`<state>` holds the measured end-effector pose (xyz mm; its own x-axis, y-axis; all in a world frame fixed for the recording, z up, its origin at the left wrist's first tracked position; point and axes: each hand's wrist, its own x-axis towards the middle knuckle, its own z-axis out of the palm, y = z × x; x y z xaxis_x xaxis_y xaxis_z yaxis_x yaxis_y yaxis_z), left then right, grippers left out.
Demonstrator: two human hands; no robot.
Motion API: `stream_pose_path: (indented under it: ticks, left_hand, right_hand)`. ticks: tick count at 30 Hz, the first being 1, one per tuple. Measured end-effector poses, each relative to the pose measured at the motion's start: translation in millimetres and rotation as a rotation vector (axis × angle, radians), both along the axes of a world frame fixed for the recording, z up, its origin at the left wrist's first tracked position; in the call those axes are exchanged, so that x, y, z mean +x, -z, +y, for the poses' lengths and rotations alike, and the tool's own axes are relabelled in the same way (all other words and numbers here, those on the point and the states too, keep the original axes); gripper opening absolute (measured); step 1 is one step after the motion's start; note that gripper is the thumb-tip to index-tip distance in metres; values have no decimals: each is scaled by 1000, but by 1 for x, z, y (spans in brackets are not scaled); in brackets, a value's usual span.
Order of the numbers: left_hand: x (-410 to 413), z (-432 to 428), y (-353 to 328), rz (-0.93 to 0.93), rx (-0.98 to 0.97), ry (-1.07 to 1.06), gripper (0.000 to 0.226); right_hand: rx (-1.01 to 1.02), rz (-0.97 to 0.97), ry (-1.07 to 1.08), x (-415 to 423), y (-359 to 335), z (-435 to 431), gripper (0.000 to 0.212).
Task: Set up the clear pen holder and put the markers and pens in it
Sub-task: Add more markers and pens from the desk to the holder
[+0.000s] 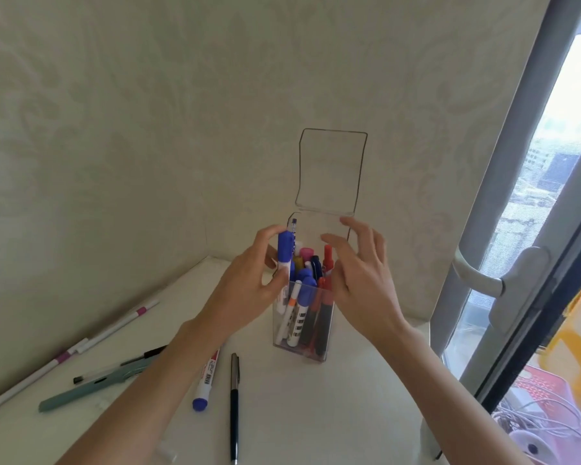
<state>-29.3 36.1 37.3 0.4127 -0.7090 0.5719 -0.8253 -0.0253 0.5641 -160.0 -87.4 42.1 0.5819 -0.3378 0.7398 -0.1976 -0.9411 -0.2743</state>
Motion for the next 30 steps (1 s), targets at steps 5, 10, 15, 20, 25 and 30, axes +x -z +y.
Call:
stream_pose_path:
  ticks: [5, 10, 15, 20, 25, 30]
  left_hand:
    - [3, 5, 15, -117, -33, -35, 51]
    - [6, 6, 11, -244, 5, -62, 45]
    - [4, 10, 24, -215, 116, -71, 47]
    - [3, 13, 20, -224, 209, -104, 43]
    - [8, 53, 13, -124, 208, -124, 51]
    - [21, 127, 52, 44, 285, -382, 5]
  right_hand:
    - [113, -65, -11, 0, 12, -10, 46]
    - [122, -97, -58, 0, 14, -12, 46]
    - [149, -109, -76, 0, 14, -12, 46]
    - [179, -76, -74, -2, 14, -12, 47]
    - [99, -121, -70, -14, 4, 23, 40]
    - [318, 371, -166, -5, 26, 86, 18]
